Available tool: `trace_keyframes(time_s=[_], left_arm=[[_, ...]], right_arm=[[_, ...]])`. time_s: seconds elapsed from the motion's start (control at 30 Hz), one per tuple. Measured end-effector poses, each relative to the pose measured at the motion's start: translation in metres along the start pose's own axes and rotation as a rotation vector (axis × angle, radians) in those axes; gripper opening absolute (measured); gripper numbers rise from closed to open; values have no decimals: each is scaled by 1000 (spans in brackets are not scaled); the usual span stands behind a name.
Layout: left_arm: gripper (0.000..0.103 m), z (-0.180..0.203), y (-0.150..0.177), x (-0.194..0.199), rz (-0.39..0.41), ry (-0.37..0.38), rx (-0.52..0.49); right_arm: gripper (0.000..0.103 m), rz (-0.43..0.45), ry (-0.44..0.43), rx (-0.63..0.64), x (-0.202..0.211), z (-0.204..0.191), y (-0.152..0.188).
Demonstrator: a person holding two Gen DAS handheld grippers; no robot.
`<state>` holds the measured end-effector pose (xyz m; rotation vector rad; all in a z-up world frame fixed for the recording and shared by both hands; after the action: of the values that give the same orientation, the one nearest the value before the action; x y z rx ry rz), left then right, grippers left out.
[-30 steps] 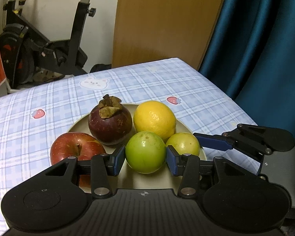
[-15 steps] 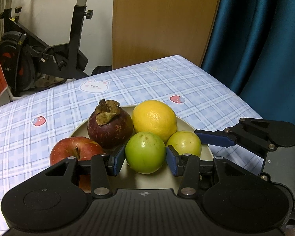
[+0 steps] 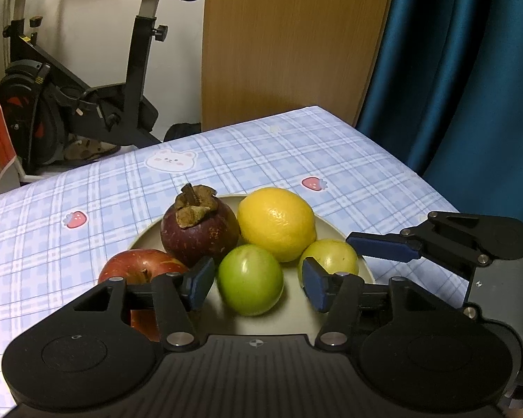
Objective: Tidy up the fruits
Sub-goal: 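Lower the green fruit onto the plate beside the lemon, then open the left gripper to release the green fruit and withdraw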
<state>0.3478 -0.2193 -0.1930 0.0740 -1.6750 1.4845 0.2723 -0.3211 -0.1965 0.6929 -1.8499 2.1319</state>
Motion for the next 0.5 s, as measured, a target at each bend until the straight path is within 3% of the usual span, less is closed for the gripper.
trace_keyframes(time_s=[0.5], left_arm=[[63,1,-5,38,62,10,-1]], right_arm=[[50,40,10,-64,24,-1,-9]])
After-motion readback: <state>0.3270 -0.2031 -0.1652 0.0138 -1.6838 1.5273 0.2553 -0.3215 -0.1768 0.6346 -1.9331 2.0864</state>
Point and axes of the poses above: each gripper's, at about its wrist camera, not at the fingertips, and x roughly against the way its jaws point, z to its right, y to its underside, the point moved 1 cm from there along -x, roughly the way its jaws point, and after that the axes turned 6 degrees about z, right-handed, at the moved point
